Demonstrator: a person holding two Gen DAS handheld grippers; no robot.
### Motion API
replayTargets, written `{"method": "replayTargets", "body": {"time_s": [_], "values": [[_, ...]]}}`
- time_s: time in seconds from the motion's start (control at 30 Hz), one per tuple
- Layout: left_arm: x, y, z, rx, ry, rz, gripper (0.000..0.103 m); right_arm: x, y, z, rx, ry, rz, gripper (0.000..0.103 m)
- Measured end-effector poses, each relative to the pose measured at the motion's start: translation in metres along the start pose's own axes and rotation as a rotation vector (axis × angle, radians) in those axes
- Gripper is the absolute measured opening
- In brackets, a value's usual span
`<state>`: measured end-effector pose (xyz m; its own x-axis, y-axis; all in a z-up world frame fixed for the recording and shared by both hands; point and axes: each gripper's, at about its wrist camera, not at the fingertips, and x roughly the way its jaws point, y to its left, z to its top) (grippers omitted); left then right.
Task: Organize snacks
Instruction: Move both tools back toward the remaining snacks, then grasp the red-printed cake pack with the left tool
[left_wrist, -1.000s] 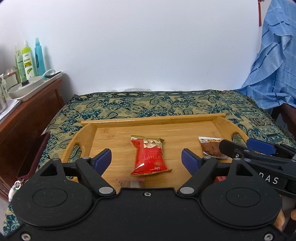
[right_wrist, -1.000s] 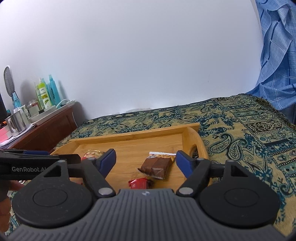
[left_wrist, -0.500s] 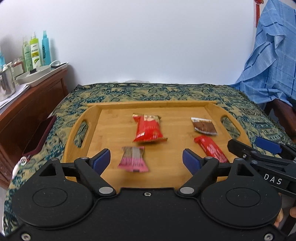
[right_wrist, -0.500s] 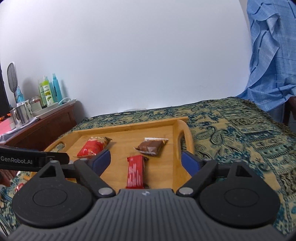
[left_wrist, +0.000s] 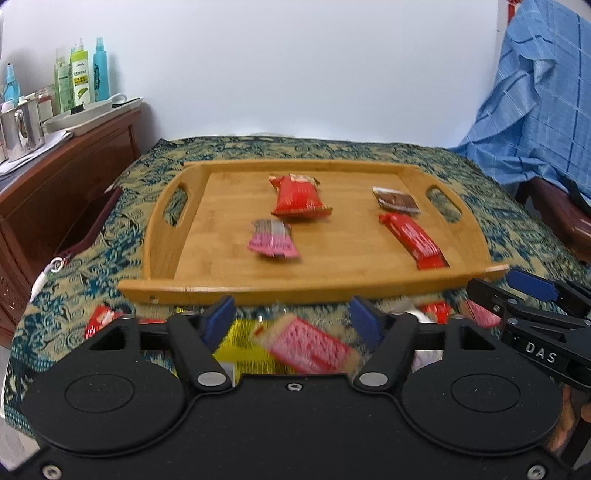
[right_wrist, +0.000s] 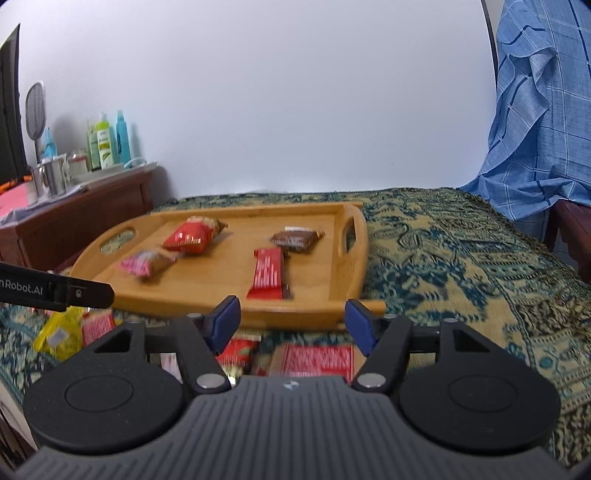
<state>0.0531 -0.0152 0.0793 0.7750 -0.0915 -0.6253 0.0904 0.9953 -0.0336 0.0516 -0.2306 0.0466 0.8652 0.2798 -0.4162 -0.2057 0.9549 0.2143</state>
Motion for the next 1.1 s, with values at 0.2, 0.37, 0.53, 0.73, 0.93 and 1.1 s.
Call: {"method": "replayTargets", "body": {"time_s": [0.2,0.37,0.53,0.73,0.93,1.1], "values": [[-0.008,-0.003,-0.016,-0.002,0.016,-0.007,0.063,-0.005,0.002,-0.010,-0.004,0.029,-0.024,0.070],[-0.007,-0.005,-0.024,-0.018,0.037,-0.011,0.063,-0.002,0.001,-0.014,0.002,0.047,-0.059,0.071],[0.001,-0.006,-0.026,-0.047,0.054,-0.012,0.063,0.003,-0.001,-0.015,0.011,0.074,-0.080,0.076],[0.011,-0.009,-0.023,-0.083,0.062,-0.018,0.063,0.012,-0.003,-0.015,0.020,0.091,-0.086,0.082],[0.022,-0.018,-0.021,-0.062,0.045,0.012,0.061,0.018,0.000,-0.013,0.012,0.100,-0.093,0.085],[0.029,-0.023,-0.022,-0.049,0.059,0.006,0.036,0.025,0.000,-0.012,0.016,0.112,-0.095,0.088]]}}
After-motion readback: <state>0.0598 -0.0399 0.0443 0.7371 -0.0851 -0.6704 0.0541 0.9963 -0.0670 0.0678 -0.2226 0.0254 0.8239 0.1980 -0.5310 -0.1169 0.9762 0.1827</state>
